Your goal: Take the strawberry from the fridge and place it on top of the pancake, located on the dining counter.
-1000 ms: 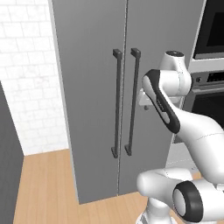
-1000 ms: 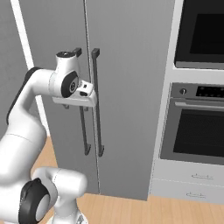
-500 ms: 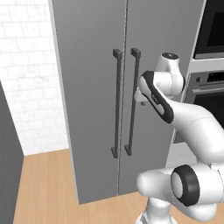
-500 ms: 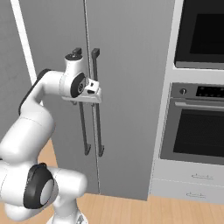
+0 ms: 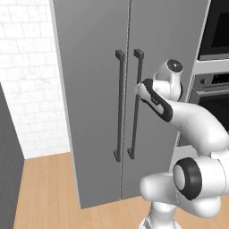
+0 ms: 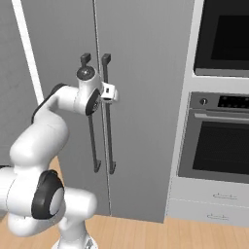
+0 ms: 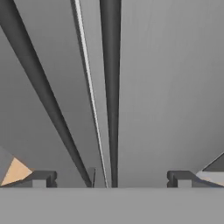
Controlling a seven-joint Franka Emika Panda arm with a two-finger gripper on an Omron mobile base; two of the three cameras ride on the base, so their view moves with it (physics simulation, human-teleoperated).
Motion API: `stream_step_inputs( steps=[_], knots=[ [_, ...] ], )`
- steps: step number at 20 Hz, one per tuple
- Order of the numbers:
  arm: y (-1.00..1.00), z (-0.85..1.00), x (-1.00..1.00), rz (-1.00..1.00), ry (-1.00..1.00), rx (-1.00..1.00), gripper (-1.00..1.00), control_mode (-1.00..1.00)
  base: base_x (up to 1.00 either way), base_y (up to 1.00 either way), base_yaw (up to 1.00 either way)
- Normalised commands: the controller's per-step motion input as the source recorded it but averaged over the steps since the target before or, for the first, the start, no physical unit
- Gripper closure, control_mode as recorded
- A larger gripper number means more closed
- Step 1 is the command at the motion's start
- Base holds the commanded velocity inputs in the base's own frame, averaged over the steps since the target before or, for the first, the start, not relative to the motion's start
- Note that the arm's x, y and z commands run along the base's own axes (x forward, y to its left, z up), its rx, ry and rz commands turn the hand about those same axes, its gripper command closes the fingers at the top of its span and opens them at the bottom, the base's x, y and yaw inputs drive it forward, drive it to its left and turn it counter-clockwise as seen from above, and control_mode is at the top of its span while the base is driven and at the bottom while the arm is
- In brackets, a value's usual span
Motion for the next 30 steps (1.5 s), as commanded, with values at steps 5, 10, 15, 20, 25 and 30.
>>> stream_step_inputs(
  steps=[5,10,15,20,25,30],
  knots=[
    [0.0,0.01,0.76,0.01,-0.06,0.0,-1.0,-1.0,0.0,0.0,0.0],
    [0.0,0.0,0.59,0.0,0.0,0.0,-1.0,-1.0,0.0,0.0,0.0],
    [0.0,0.0,0.68,0.0,0.0,0.0,-1.0,-1.0,0.0,0.0,0.0],
    [0.0,-0.01,0.75,0.0,0.0,0.0,-1.0,-1.0,0.0,0.0,0.0],
    [0.0,-0.12,0.59,0.0,-0.08,0.03,-1.0,-1.0,0.0,0.0,0.0],
    [0.05,-0.17,0.46,0.0,-0.24,0.07,1.0,-1.0,0.0,0.0,0.0]
  ],
)
